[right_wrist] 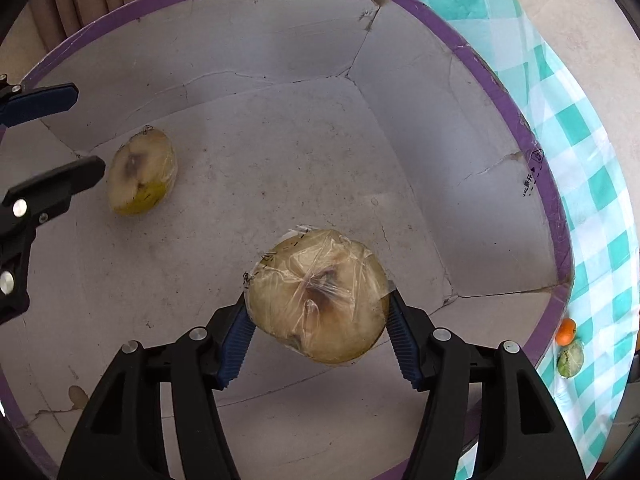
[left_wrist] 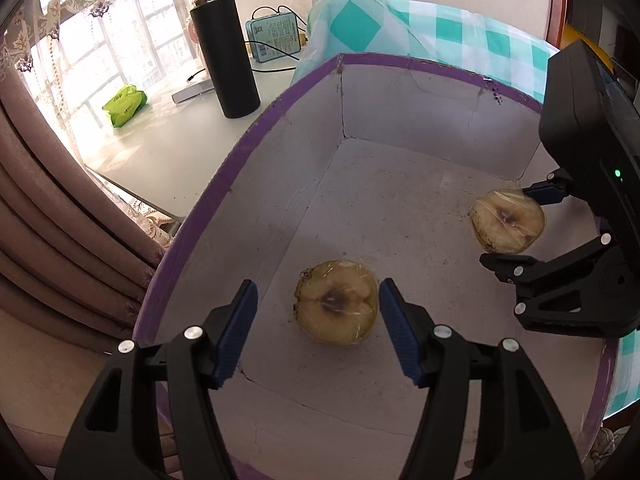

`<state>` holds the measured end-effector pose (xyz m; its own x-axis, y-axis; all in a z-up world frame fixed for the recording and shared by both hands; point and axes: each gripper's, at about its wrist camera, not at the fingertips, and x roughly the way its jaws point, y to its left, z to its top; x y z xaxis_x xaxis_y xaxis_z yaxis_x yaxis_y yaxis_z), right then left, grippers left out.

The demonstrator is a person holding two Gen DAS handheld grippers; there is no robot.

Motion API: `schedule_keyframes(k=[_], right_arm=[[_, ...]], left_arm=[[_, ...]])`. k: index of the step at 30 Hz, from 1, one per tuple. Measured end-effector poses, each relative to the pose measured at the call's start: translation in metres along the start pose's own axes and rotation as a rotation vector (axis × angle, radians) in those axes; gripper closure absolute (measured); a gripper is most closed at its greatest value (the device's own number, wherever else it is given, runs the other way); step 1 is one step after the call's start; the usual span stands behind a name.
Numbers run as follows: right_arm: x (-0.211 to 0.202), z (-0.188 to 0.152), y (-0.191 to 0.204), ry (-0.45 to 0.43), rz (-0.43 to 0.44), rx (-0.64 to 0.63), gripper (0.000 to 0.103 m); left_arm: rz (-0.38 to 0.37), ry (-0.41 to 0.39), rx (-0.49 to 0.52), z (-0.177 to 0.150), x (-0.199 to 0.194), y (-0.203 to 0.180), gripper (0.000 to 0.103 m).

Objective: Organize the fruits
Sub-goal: 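Carry both wrapped fruits into the purple-rimmed box and open both tools, then move both tools back over the fruit on the table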

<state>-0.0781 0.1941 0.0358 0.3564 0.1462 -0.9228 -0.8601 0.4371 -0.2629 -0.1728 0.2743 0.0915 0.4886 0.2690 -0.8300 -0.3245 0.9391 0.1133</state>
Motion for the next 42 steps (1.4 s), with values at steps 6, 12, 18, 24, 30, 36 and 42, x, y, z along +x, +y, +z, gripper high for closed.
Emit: schedule_keyframes(k=[6, 12, 18, 24, 30, 36, 42], right_arm=[[-0.020, -0.006, -0.007, -0.083, 0.012, 0.047, 0.018], [-0.048, -0.022, -0.016, -0.195, 0.040, 0.083, 0.016], [-0.092, -0.051, -0.044, -0.405, 0.108, 0.196, 0.016], [-0.117, -0.111, -0.088, -0.562, 0.081, 0.353, 0.015], [-0.076, -0.186, -0.154, -0.445, -0.022, 0.623, 0.015], [-0.023, -0.268, -0.204, -0.334, -0.060, 0.881, 0.015], [0.016, -0.319, -0.248, -0.228, -0.148, 1.046, 0.015]], left_arm=[[0.008, 0.011, -0.001, -0.001, 0.001, -0.005, 0.018], [0.065, 0.022, 0.009, 0.001, -0.003, -0.013, 0.008], [0.139, -0.071, 0.026, 0.010, -0.034, -0.029, 0.005], [0.177, -0.311, 0.081, 0.023, -0.090, -0.079, 0.002], [0.051, -0.451, 0.226, 0.027, -0.113, -0.175, 0.002], [-0.356, -0.365, 0.282, 0.019, -0.078, -0.269, 0.002], [-0.480, -0.236, 0.221, 0.028, 0.007, -0.325, 0.002]])
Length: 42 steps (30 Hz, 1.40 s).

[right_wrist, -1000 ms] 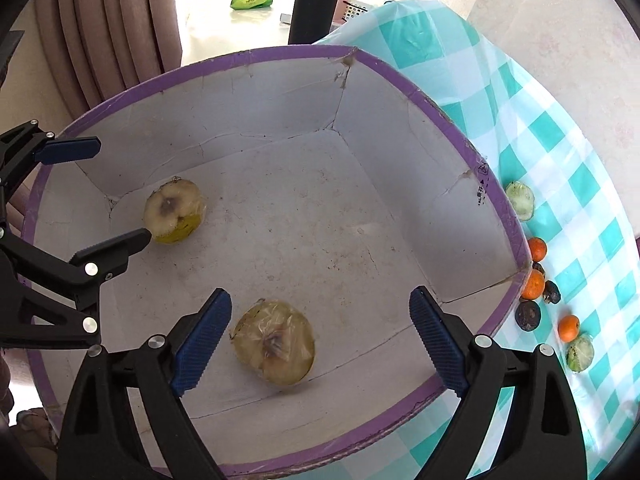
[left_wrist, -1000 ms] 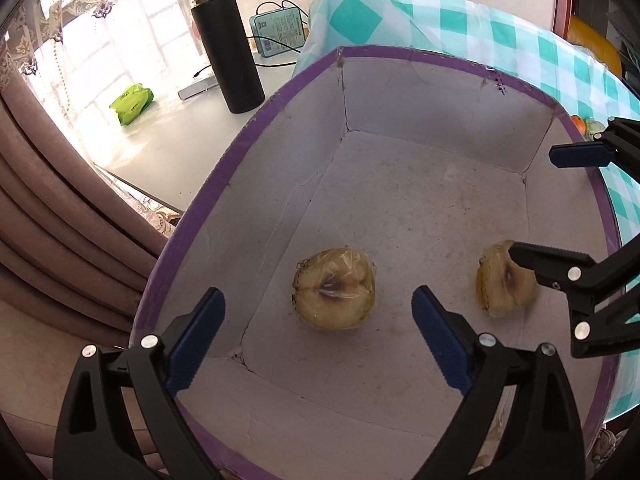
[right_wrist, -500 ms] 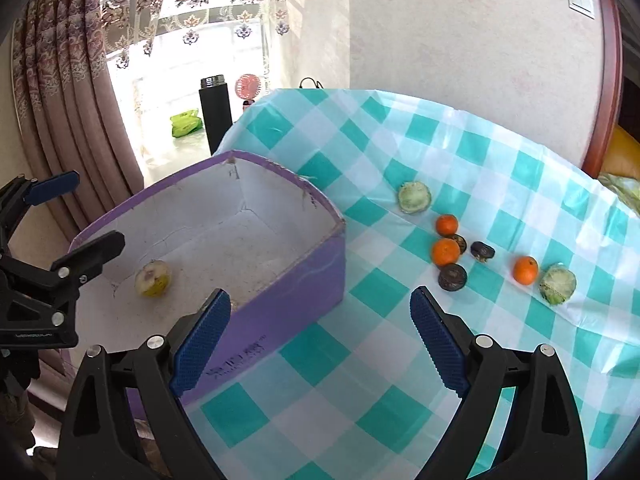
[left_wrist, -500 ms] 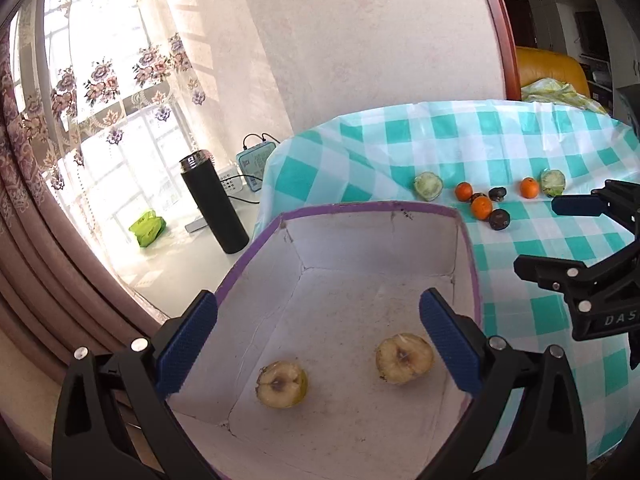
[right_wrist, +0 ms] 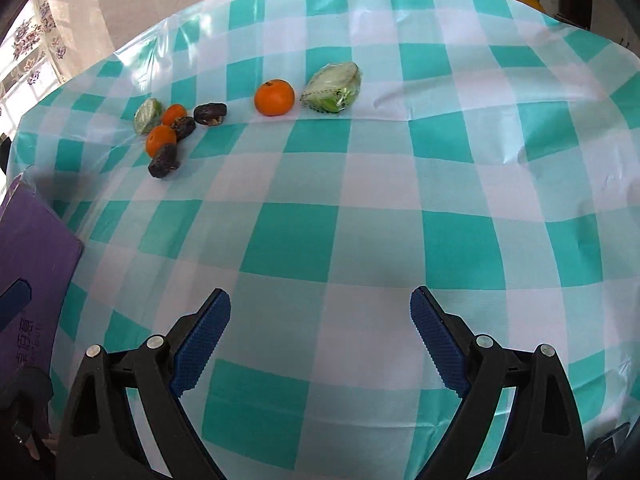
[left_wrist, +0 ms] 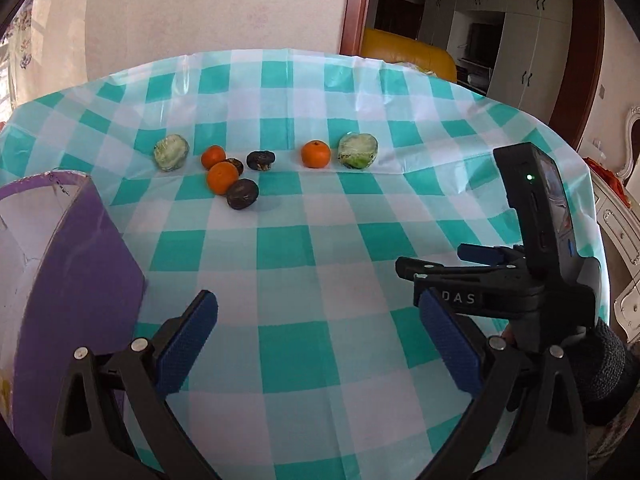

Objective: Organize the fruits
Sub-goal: 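Move both tools back over the fruit on the table, then grasp the wrapped cabbage half with the right tool while the left tool grasps the dark round fruit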

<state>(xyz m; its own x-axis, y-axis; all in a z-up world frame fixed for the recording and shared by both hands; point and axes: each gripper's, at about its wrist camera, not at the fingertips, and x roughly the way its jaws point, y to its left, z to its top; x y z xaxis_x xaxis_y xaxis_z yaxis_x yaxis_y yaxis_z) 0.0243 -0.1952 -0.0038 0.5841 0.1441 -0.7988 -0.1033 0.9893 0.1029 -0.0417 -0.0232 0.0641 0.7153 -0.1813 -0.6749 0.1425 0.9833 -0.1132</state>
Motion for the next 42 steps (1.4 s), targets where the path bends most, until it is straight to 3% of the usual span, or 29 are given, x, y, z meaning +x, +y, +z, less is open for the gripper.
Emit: schedule_keyframes(k=[4, 10, 19, 25, 29, 32, 42], right_arm=[[0.017, 0.018, -0.023, -0.034, -0.054, 0.047, 0.015], [0.040, 0.060, -0.016, -0.063, -0.086, -0.006, 0.015], [0.086, 0.123, -0.003, -0.068, -0.131, -0.051, 0.015], [0.098, 0.137, 0.017, -0.062, -0.052, -0.140, 0.016], [0.096, 0.138, 0.019, -0.097, -0.081, -0.130, 0.017], [0.107, 0.147, 0.011, -0.056, -0.102, -0.066, 0.026], [0.127, 0.168, 0.037, -0.040, -0.113, -0.086, 0.025]], left_arm=[[0.033, 0.023, -0.070, 0.013, 0.047, 0.011, 0.002], [0.131, 0.050, -0.159, 0.040, 0.096, 0.040, 0.002], [0.069, 0.073, -0.337, 0.054, 0.122, 0.074, 0.002], [0.048, 0.052, -0.325, 0.053, 0.119, 0.072, 0.002], [0.056, 0.051, -0.326, 0.053, 0.120, 0.071, 0.002], [0.053, 0.053, -0.313, 0.053, 0.119, 0.069, 0.002], [0.056, 0.062, -0.311, 0.054, 0.121, 0.068, 0.002]])
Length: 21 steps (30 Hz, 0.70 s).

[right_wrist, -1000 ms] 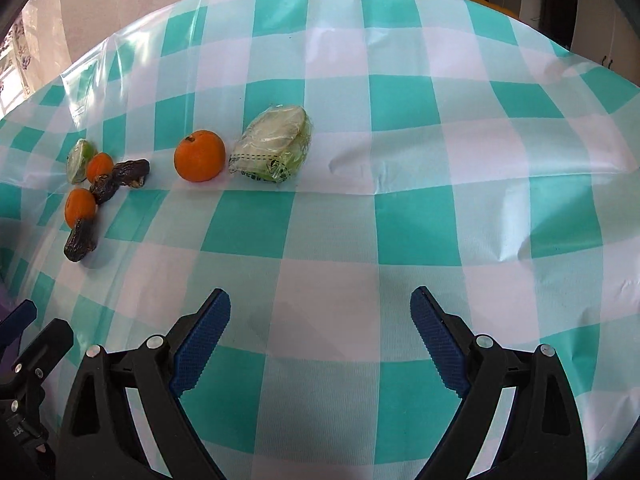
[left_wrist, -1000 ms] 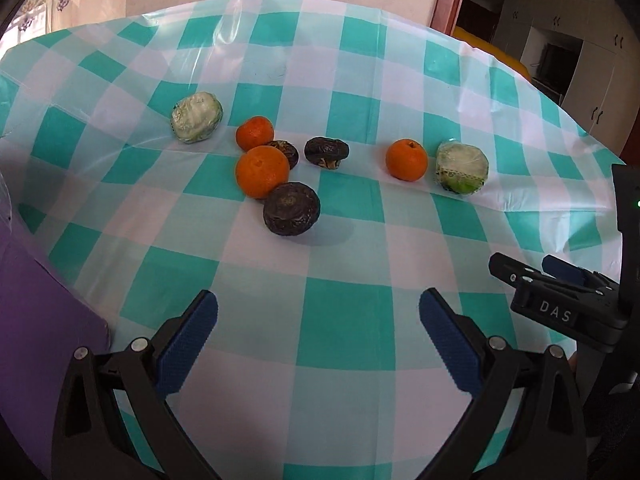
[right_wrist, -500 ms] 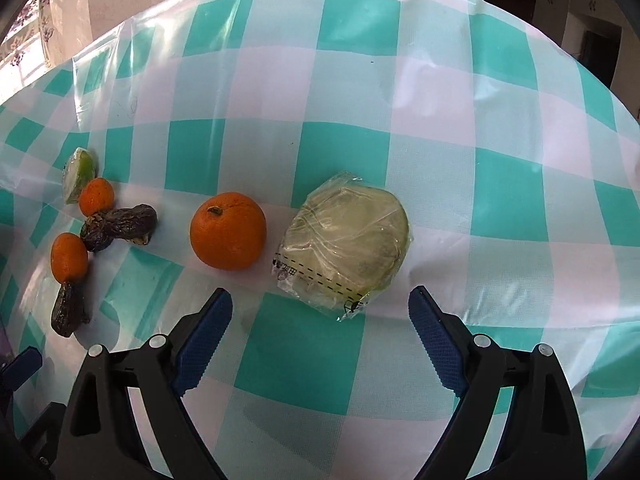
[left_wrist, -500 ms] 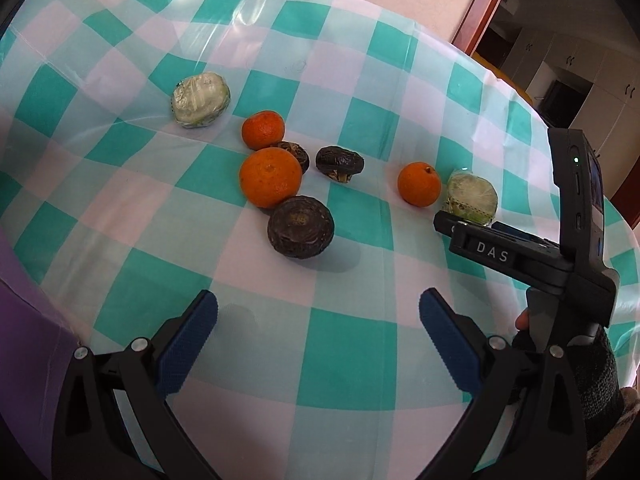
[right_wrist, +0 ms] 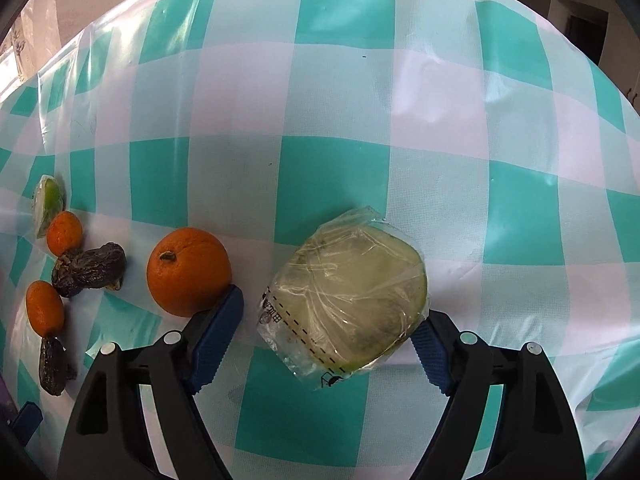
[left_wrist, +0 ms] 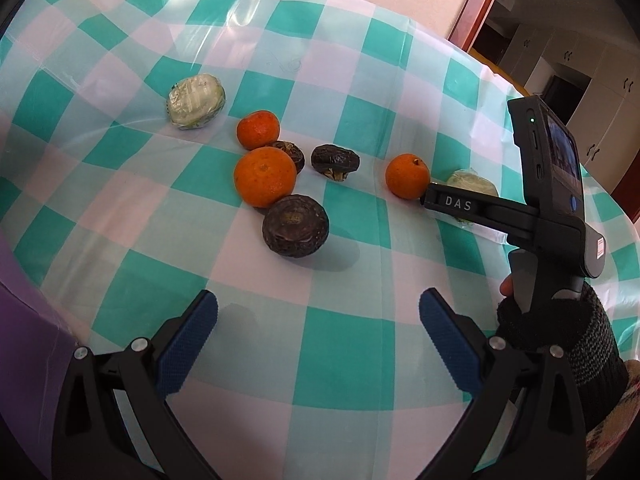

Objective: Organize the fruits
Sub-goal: 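Grasp the wrapped cabbage half with the right tool while the left tool grasps the dark round fruit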

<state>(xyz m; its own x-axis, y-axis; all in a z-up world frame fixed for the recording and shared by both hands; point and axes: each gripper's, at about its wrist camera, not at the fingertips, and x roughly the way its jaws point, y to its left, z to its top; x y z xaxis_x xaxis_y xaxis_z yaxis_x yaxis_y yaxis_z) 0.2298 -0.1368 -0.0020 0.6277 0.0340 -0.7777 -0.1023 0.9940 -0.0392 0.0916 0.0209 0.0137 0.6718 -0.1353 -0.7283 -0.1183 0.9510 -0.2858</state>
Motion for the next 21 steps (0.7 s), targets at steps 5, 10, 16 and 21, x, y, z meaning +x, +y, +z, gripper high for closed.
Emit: schedule_keyframes(k=[5, 10, 16, 21], right_arm=[[0.000, 0.003, -0.005, -0.020, -0.013, 0.039, 0.044], [-0.009, -0.015, -0.021, -0.026, 0.038, 0.079, 0.046], [-0.039, -0.058, -0.032, -0.040, 0.088, 0.119, 0.046], [-0.055, -0.085, -0.042, -0.050, 0.133, 0.167, 0.046]], left_arm=[[-0.002, 0.010, -0.004, 0.001, 0.001, 0.001, 0.002], [-0.006, 0.008, -0.008, 0.001, 0.001, 0.002, 0.002], [-0.002, 0.010, -0.005, 0.001, 0.001, 0.001, 0.002], [0.018, 0.020, 0.011, 0.002, 0.003, -0.002, 0.002]])
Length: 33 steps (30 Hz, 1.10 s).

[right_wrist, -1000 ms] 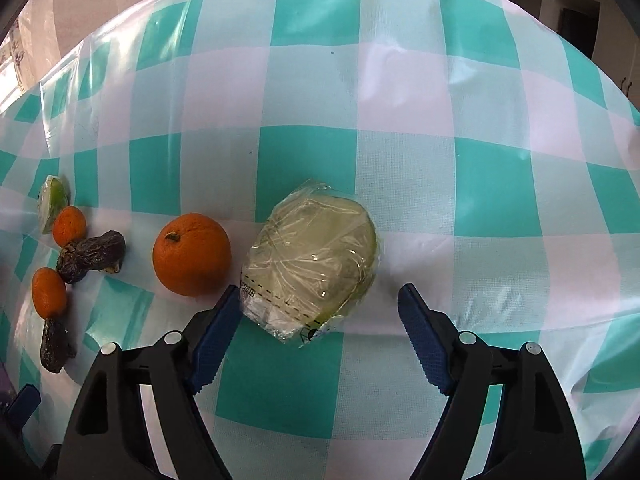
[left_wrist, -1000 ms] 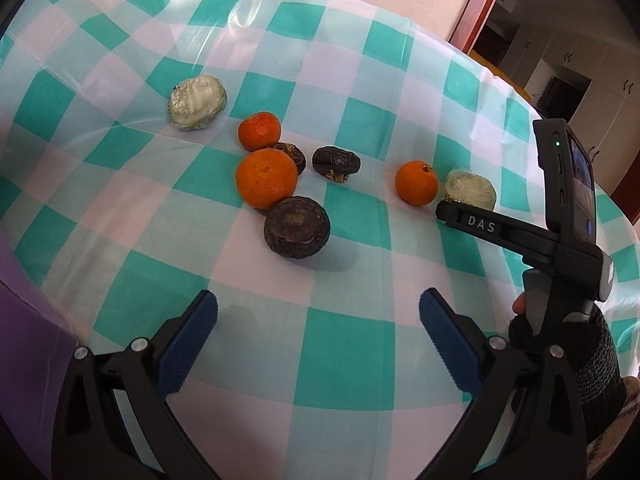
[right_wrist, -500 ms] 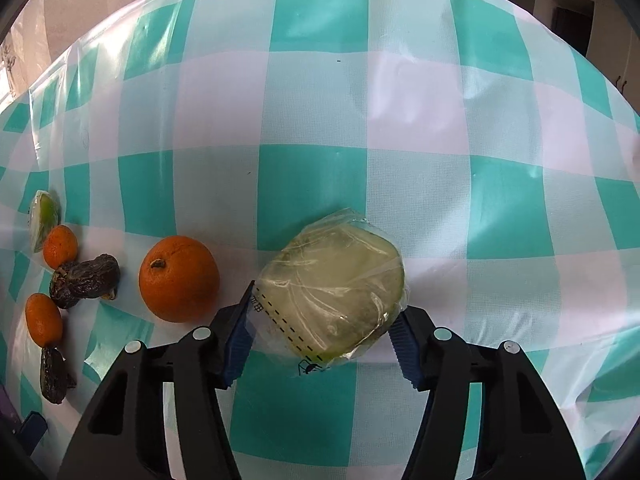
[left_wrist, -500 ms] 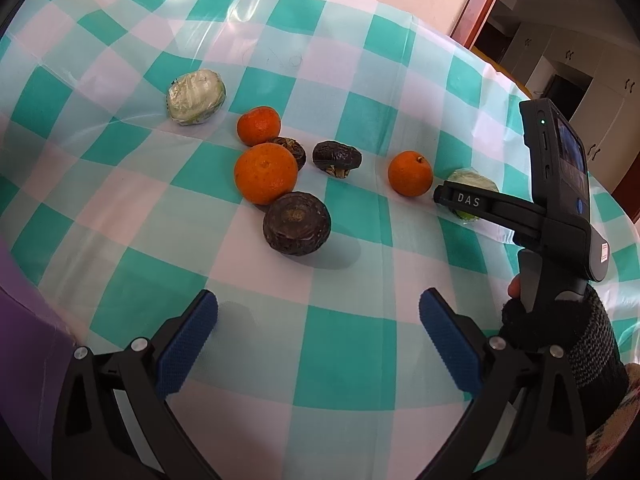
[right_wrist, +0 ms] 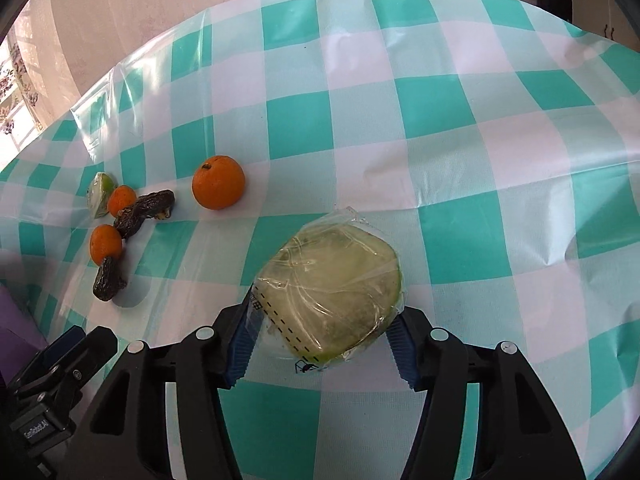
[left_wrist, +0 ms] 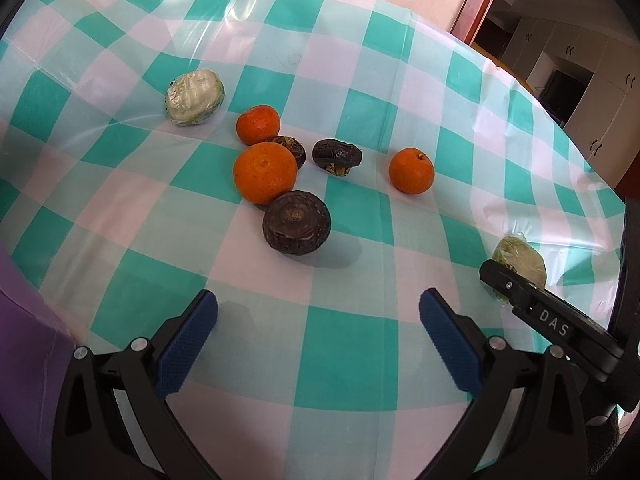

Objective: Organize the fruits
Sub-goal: 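Grasp the wrapped cabbage half with the right tool while the left tool grasps the dark round fruit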

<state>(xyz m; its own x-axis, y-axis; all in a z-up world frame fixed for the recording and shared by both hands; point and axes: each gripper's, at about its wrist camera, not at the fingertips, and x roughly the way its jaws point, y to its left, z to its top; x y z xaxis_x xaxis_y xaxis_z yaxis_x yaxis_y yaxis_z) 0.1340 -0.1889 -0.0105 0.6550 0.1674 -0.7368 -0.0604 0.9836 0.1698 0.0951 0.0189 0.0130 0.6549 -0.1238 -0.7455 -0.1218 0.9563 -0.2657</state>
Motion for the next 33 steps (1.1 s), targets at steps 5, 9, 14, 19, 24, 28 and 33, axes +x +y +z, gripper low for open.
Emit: schedule_keyframes(k=[5, 9, 14, 19, 24, 28, 33], right_arm=[[-0.014, -0.019, 0.008, -0.028, 0.003, 0.021, 0.046], [-0.015, -0.019, 0.007, -0.034, -0.004, 0.025, 0.046], [-0.022, -0.023, -0.012, -0.028, 0.030, 0.065, 0.046], [-0.023, -0.024, -0.012, -0.028, 0.034, 0.066, 0.046], [-0.023, -0.025, -0.012, -0.027, 0.032, 0.065, 0.046], [-0.024, -0.025, -0.012, -0.027, 0.032, 0.066, 0.046], [-0.024, -0.025, -0.012, -0.028, 0.030, 0.073, 0.046]], left_arm=[[0.002, -0.014, -0.041, 0.001, -0.004, 0.009, 0.002], [0.026, -0.025, -0.033, 0.010, 0.000, 0.010, 0.005], [0.090, 0.009, 0.029, 0.030, 0.023, -0.001, 0.021], [0.117, 0.007, 0.055, 0.038, 0.033, -0.009, 0.051], [0.083, -0.029, 0.042, 0.035, 0.025, -0.006, 0.064], [0.047, -0.101, 0.032, 0.025, 0.005, -0.003, 0.064], [0.020, -0.088, -0.019, 0.007, -0.008, 0.002, 0.064]])
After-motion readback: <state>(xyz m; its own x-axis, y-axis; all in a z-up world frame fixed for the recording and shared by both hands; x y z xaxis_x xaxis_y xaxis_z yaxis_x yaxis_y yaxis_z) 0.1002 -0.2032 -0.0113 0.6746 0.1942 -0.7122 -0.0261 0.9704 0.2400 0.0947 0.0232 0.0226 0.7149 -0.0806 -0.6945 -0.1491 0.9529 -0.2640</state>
